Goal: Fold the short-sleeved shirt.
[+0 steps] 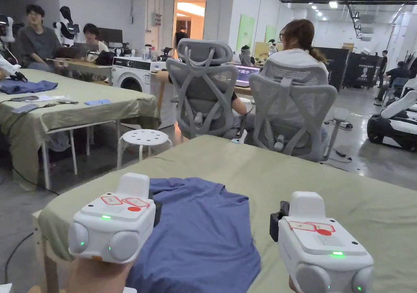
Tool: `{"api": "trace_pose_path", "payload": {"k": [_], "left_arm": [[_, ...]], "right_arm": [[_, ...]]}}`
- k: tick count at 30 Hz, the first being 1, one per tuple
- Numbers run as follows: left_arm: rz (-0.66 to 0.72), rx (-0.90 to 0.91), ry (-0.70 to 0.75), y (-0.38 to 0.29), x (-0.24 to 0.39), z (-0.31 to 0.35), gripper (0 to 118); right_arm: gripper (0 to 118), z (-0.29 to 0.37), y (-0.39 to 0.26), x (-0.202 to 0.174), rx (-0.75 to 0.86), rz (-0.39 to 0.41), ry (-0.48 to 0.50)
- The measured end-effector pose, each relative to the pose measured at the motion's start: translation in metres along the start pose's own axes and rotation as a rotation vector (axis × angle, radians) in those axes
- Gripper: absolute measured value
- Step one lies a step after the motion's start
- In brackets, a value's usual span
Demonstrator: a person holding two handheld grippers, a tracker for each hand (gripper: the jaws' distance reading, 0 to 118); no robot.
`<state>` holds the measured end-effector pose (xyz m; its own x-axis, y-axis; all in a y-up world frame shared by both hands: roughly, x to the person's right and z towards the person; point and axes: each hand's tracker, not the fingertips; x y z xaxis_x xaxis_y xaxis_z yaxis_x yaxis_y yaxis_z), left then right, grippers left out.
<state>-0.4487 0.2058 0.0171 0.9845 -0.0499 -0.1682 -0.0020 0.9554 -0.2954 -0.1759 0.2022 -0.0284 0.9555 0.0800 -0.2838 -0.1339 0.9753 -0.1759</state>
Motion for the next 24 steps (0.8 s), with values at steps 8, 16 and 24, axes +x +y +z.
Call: {"api": "trace_pose_path", "payload": {"k": [8, 16, 24], "left_arm": [[0.038, -0.34, -0.165, 0.023, 0.045, -0.204, 0], [-0.008, -0.71, -0.289, 0.005, 0.113, -0.403, 0], [-0.061, -0.705, -0.223, -0.023, 0.14, -0.468, 118]], "right_arm": [[0, -0.09, -0.008, 0.031, -0.091, 0.012, -0.002], [0, -0.183, -0.035, 0.056, -0.195, 0.02, 0.005], [0, -0.207, -0.054, 0.072, -0.222, 0.02, -0.001]]}}
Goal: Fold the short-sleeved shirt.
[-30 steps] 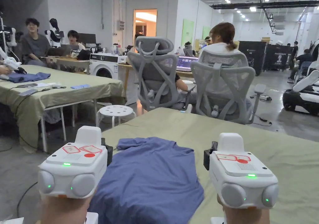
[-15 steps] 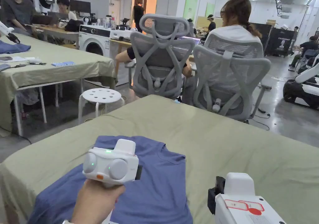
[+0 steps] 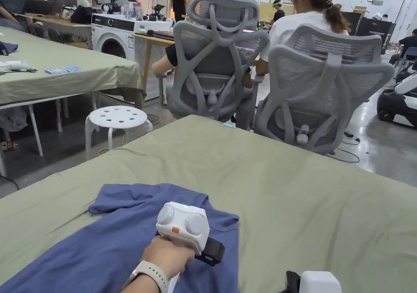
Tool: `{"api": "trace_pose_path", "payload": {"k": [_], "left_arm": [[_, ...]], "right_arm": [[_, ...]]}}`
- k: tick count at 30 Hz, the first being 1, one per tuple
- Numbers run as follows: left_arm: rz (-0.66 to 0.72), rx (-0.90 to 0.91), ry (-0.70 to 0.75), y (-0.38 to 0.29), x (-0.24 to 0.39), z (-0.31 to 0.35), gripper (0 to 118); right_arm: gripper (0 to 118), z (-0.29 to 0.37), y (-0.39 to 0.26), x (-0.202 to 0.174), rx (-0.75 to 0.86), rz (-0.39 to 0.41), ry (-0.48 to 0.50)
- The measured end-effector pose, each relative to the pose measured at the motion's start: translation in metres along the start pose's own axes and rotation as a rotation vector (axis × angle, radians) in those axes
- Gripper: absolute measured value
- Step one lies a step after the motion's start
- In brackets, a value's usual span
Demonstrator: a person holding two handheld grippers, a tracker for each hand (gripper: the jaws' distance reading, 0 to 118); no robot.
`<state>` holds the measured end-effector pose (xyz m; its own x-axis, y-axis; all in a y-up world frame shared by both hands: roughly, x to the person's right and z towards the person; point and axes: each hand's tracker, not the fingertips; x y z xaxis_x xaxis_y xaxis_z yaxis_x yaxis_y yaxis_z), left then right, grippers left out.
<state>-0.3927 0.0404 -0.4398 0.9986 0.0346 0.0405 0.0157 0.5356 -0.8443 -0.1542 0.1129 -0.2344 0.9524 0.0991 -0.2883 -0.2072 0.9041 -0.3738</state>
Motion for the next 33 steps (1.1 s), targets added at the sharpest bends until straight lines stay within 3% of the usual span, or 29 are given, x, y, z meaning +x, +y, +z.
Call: {"api": "trace_pose_path", "payload": {"k": [2, 3, 6, 7, 8, 9, 14, 16, 19, 28, 30, 33], "left_arm": [[0.034, -0.023, -0.043, 0.005, -0.003, -0.026, 99], [0.047, -0.078, -0.081, 0.003, -0.003, -0.035, 95], [-0.022, -0.051, -0.001, -0.008, 0.009, -0.025, 88], [-0.016, -0.05, 0.009, -0.005, 0.011, -0.02, 72], [-0.034, -0.019, 0.007, -0.004, 0.013, -0.013, 17], [-0.043, -0.001, 0.022, -0.002, 0.016, -0.009, 0], [-0.104, 0.063, 0.068, -0.013, 0.053, 0.052, 0], [-0.063, 0.102, -0.112, -0.008, 0.081, 0.084, 0], [-0.181, 0.183, -0.187, 0.013, 0.142, 0.105, 0], [-0.414, 0.322, -0.692, -0.028, 0.42, 0.249, 0], [-0.472, 0.283, -0.77, -0.035, 0.479, 0.24, 0], [-0.586, 0.206, -0.748, -0.074, 0.554, 0.216, 0]], "right_arm": [[0, -0.003, -0.004, 0.006, -0.014, -0.006, -0.005], [0, -0.003, -0.006, 0.009, -0.018, -0.011, -0.007], [0, -0.001, -0.012, 0.018, -0.027, -0.015, -0.019], [0, 0.001, -0.013, 0.022, -0.028, -0.018, -0.024], [0, 0.003, -0.014, 0.026, -0.029, -0.025, -0.03], [0, 0.007, -0.014, 0.033, -0.028, -0.034, -0.037], [0, 0.044, -0.011, 0.071, 0.004, -0.067, -0.098], [0, 0.063, -0.01, 0.092, 0.02, -0.084, -0.145], [0, 0.097, -0.01, 0.129, 0.037, -0.123, -0.214], [0, 0.23, -0.034, 0.242, 0.075, -0.179, -0.495], [0, 0.255, -0.046, 0.266, 0.067, -0.198, -0.553], [0, 0.282, -0.069, 0.296, 0.044, -0.221, -0.603]]}}
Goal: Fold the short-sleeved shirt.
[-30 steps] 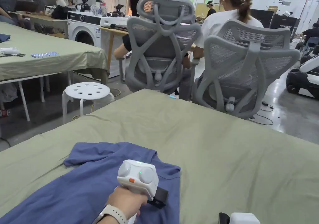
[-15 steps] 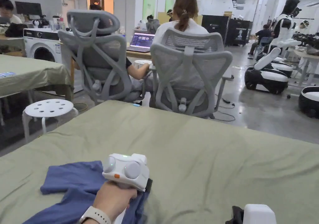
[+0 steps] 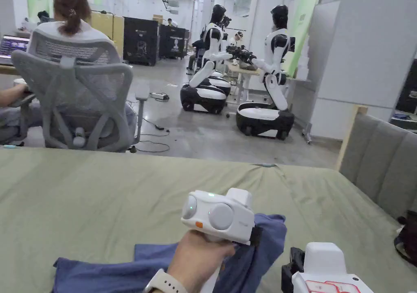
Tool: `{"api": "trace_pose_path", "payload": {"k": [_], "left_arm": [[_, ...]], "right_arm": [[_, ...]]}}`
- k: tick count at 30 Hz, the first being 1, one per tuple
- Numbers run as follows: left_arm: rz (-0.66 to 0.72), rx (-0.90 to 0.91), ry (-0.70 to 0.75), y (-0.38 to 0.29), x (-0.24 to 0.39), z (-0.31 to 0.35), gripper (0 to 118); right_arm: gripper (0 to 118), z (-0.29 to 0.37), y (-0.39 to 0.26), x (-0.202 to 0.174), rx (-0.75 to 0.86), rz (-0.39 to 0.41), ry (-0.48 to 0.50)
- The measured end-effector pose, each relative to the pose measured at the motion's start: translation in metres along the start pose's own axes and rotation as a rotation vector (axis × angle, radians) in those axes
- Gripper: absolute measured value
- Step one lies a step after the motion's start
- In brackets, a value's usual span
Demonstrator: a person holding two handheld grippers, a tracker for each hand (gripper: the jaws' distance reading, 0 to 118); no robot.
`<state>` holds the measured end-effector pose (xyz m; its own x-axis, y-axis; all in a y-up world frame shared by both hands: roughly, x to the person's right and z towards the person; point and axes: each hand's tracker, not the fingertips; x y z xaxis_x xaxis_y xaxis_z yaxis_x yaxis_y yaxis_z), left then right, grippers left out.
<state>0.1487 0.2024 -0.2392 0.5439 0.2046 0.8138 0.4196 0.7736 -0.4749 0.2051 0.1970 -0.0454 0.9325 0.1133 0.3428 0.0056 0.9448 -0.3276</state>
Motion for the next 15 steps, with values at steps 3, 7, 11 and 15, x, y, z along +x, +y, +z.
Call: {"api": "trace_pose_path", "payload": {"k": [3, 7, 11, 15], "left_arm": [[-0.009, -0.15, 0.042, -0.032, 0.01, -0.083, 0], [0.003, -0.254, 0.109, -0.074, 0.007, -0.138, 0], [-0.024, -0.164, 0.159, -0.078, 0.001, -0.131, 45], [-0.058, 0.037, 0.191, -0.065, -0.009, -0.064, 95]], "right_arm": [[0, -0.001, -0.016, 0.034, -0.025, -0.011, -0.047], [0, -0.014, -0.036, 0.061, -0.068, -0.043, -0.064], [0, -0.022, -0.043, 0.066, -0.081, -0.052, -0.061], [0, -0.019, -0.036, 0.056, -0.078, -0.063, -0.028]]}}
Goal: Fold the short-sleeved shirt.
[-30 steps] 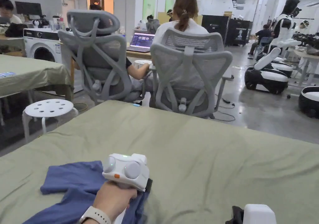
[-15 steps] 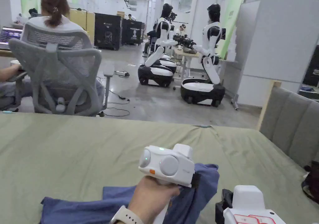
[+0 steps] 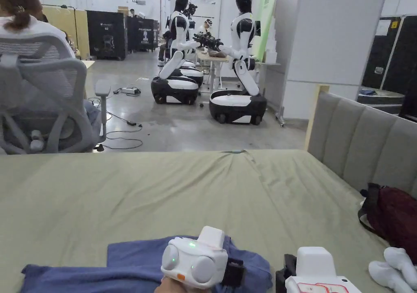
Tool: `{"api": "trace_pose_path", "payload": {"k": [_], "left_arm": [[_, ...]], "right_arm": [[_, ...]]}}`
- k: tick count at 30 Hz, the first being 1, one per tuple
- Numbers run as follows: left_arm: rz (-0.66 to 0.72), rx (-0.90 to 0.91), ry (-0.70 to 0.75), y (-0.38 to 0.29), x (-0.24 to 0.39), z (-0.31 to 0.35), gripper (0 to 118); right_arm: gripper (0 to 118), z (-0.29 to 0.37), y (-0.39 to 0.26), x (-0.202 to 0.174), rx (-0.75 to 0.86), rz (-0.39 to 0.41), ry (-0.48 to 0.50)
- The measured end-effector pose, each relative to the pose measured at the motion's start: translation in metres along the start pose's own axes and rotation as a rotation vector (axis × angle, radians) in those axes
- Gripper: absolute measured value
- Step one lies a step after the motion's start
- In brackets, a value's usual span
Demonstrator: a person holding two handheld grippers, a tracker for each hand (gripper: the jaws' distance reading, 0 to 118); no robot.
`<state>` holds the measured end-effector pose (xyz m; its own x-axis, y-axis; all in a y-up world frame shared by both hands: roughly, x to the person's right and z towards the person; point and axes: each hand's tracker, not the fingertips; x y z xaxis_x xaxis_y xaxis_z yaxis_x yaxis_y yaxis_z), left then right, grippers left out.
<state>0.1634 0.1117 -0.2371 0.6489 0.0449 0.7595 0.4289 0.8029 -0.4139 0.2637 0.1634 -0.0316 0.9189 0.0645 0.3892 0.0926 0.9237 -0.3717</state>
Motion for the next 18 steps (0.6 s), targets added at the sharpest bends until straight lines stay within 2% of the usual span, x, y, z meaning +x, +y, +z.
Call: {"api": "trace_pose_path", "payload": {"k": [2, 7, 8, 9, 10, 11, 12, 18], "left_arm": [[-0.008, 0.118, 0.083, 0.001, -0.017, 0.05, 92], [0.108, 0.284, 0.242, -0.042, -0.078, 0.183, 90], [0.101, 0.297, 0.298, -0.057, -0.088, 0.207, 83], [0.108, 0.301, 0.349, -0.071, -0.097, 0.228, 70], [0.106, 0.306, 0.382, -0.083, -0.103, 0.245, 46], [0.106, 0.306, 0.422, -0.096, -0.111, 0.261, 4], [0.124, 0.317, 0.504, -0.108, -0.119, 0.275, 0], [0.218, 0.249, 0.48, -0.12, -0.163, 0.308, 0]], "right_arm": [[0, 0.005, 0.003, -0.011, 0.01, 0.007, 0.027], [0, 0.009, 0.004, -0.047, 0.021, 0.007, 0.085], [0, 0.009, 0.004, -0.055, 0.021, 0.005, 0.096], [0, 0.011, 0.004, -0.064, 0.024, 0.004, 0.11], [0, 0.012, 0.003, -0.071, 0.027, 0.006, 0.121], [0, 0.014, 0.003, -0.08, 0.029, 0.014, 0.129], [0, 0.014, 0.004, -0.087, 0.03, 0.025, 0.141], [0, 0.018, 0.004, -0.113, 0.03, 0.059, 0.181]]}}
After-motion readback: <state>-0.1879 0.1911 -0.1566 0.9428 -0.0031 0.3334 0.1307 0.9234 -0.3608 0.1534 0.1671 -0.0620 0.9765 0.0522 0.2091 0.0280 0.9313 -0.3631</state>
